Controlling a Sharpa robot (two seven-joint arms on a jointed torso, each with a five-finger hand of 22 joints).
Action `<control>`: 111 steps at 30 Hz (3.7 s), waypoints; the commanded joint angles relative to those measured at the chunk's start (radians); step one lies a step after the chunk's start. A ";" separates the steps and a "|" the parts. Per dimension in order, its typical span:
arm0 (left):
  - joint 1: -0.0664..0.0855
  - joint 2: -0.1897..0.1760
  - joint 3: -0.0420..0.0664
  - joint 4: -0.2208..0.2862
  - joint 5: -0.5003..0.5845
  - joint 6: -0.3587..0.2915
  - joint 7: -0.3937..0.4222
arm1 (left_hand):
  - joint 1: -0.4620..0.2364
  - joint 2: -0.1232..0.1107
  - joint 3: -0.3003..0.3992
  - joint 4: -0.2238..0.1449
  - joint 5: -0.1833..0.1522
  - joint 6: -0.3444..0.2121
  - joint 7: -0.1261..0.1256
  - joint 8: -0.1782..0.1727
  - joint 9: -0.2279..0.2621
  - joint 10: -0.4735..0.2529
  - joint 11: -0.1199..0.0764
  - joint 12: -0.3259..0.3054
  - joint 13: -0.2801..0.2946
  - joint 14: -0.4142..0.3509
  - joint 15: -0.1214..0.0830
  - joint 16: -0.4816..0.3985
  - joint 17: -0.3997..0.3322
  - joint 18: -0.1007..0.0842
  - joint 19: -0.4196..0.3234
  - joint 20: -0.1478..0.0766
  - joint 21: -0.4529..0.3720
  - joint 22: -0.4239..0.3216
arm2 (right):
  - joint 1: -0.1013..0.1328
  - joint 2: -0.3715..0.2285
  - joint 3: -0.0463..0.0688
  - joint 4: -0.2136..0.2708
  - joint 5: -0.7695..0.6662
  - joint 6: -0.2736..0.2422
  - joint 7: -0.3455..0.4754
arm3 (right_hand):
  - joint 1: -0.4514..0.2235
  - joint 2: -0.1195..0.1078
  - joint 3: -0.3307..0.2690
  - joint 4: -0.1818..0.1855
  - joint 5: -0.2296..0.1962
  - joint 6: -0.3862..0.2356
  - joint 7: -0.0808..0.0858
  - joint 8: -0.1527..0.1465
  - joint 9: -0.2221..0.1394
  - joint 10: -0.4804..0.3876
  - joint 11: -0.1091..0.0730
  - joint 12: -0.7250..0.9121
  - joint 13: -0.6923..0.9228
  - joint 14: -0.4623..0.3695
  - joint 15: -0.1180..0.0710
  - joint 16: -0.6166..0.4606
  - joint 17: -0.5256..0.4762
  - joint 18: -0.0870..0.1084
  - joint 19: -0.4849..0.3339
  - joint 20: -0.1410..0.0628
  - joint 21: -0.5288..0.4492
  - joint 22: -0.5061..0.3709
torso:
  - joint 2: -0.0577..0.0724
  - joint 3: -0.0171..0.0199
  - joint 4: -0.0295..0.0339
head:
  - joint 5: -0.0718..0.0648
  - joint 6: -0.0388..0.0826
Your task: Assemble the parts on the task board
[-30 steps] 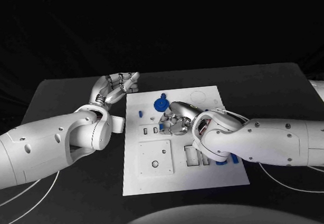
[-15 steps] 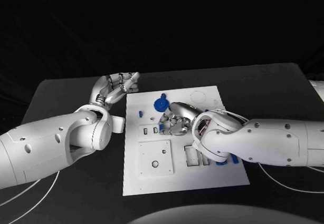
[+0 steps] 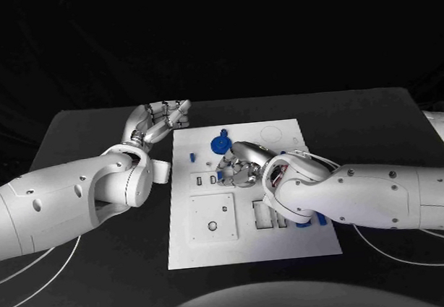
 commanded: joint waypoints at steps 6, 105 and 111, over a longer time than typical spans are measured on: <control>0.002 0.003 0.001 -0.001 -0.008 0.005 0.013 | 0.006 0.005 -0.005 0.000 0.007 -0.004 0.036 0.002 0.002 0.008 0.003 -0.004 0.000 -0.004 0.000 -0.004 0.001 0.006 -0.009 0.000 -0.004 -0.001 | -0.003 0.001 -0.001 -0.001 -0.014 0.024 0.002 | -0.022 -0.015 -0.004 -0.009 -0.003 -0.072 0.016 -0.004 -0.019 0.105 0.021 0.004 0.263 0.104 0.022 0.004 0.264 -0.014 0.105 0.017 0.004 0.263 | 0.001 0.0002 0.0000 | 0.002 -0.002; 0.170 0.135 -0.008 0.038 -0.744 0.676 -1.228 | -0.250 -0.176 -0.055 0.009 0.131 0.300 -0.123 0.177 0.222 0.886 -0.168 1.098 1.507 0.949 -0.185 0.944 1.502 -0.172 0.893 -0.170 1.242 1.433 | 0.143 -0.417 -0.021 0.156 0.818 0.194 0.223 | -0.177 0.051 -0.126 0.169 -0.033 -0.407 0.064 0.138 -0.028 0.105 0.059 0.004 0.263 0.104 0.060 0.004 0.264 -0.014 0.105 0.055 0.004 0.263 | -0.001 0.0067 -0.0047 | 0.053 -0.009; 0.161 0.157 -0.008 0.020 -0.745 0.669 -1.248 | -0.226 -0.163 -0.041 0.008 0.207 0.318 -0.134 0.176 0.242 0.886 -0.180 1.098 1.507 0.949 -0.196 0.944 1.502 -0.172 0.893 -0.182 1.242 1.433 | 0.143 -0.417 -0.021 0.155 0.817 0.199 0.218 | -0.175 0.053 -0.126 0.168 -0.030 -0.408 0.065 0.140 -0.027 0.105 0.060 0.004 0.263 0.104 0.061 0.004 0.264 -0.014 0.105 0.056 0.004 0.263 | -0.002 0.0067 -0.0042 | 0.052 -0.011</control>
